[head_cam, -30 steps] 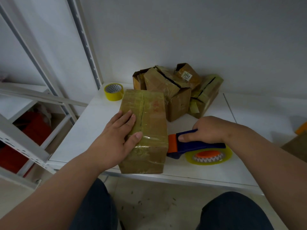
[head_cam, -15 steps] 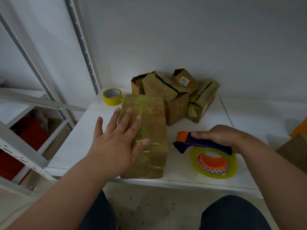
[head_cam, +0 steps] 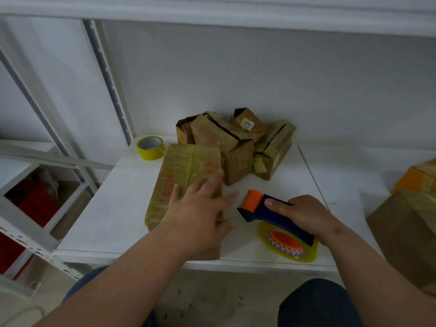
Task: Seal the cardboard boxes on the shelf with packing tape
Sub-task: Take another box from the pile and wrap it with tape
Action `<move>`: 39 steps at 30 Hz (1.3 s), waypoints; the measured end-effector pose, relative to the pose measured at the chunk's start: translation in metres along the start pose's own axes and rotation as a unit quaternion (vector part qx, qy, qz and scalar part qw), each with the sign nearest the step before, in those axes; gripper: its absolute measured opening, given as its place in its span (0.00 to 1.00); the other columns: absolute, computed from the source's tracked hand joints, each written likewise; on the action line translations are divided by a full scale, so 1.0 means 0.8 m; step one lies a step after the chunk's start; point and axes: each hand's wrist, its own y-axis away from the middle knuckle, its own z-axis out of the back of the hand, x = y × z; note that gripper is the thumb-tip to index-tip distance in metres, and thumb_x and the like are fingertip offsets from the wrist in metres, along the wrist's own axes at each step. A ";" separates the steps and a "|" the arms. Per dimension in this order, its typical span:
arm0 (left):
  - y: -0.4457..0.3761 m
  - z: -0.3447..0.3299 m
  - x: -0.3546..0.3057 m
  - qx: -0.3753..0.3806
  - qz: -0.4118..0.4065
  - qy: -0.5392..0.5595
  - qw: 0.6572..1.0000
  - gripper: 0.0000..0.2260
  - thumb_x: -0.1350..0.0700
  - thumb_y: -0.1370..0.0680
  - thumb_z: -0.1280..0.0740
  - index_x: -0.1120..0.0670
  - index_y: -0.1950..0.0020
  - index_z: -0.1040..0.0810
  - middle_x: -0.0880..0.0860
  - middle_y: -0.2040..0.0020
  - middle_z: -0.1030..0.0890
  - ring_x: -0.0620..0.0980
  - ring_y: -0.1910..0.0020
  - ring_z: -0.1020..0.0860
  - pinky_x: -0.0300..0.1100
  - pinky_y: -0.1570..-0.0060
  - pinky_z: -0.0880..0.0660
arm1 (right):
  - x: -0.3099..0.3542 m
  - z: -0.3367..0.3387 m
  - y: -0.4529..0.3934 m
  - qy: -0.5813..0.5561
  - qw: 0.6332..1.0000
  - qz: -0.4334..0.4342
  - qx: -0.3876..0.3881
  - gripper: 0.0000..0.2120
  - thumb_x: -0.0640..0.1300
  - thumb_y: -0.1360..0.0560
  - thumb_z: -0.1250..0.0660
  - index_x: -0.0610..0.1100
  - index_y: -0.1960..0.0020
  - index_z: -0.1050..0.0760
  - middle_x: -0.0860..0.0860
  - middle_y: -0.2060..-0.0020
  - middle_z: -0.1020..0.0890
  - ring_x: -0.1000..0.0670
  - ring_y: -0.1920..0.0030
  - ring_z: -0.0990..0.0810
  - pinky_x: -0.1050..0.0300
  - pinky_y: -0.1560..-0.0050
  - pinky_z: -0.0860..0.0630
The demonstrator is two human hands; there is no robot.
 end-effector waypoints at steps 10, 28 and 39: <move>0.032 0.008 0.050 -0.013 0.191 0.093 0.977 0.47 0.20 0.37 0.43 0.37 0.23 0.52 0.44 0.21 0.51 0.56 0.23 0.52 0.64 0.31 0.37 | -0.008 -0.006 0.033 -0.099 0.993 0.019 -0.065 0.31 0.70 0.33 0.34 0.39 0.63 0.21 0.46 0.69 0.16 0.47 0.67 0.17 0.57 0.65 0.24; 0.028 0.001 -0.087 0.034 -0.084 -0.030 0.995 0.42 0.34 0.29 0.34 0.41 0.21 0.52 0.42 0.21 0.54 0.49 0.23 0.58 0.54 0.27 0.46 | -0.080 0.045 0.090 -0.177 0.944 -0.026 -0.277 0.30 0.69 0.29 0.38 0.42 0.70 0.30 0.46 0.74 0.23 0.47 0.73 0.24 0.57 0.69 0.30; -0.077 -0.052 -0.129 -0.045 -0.217 0.108 0.969 0.34 0.39 0.25 0.36 0.49 0.22 0.41 0.48 0.21 0.42 0.48 0.21 0.52 0.49 0.23 0.50 | -0.116 0.086 0.087 -0.180 0.919 -0.050 -0.346 0.31 0.69 0.30 0.36 0.41 0.71 0.32 0.44 0.75 0.24 0.45 0.74 0.25 0.56 0.70 0.31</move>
